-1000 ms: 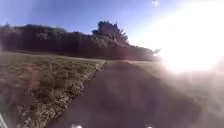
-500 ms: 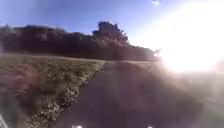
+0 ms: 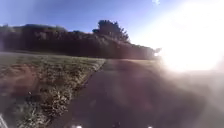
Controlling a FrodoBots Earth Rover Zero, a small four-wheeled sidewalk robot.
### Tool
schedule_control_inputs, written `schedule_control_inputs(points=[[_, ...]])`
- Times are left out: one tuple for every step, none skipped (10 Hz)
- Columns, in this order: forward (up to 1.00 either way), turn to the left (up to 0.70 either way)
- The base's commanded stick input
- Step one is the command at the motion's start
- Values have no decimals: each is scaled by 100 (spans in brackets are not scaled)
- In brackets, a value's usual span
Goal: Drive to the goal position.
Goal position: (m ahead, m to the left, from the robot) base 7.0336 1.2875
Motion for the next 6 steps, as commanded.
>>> schedule_control_inputs(points=[[70, 0], [70, 0], [70, 0], [70, 0], [70, 0], [70, 0]])
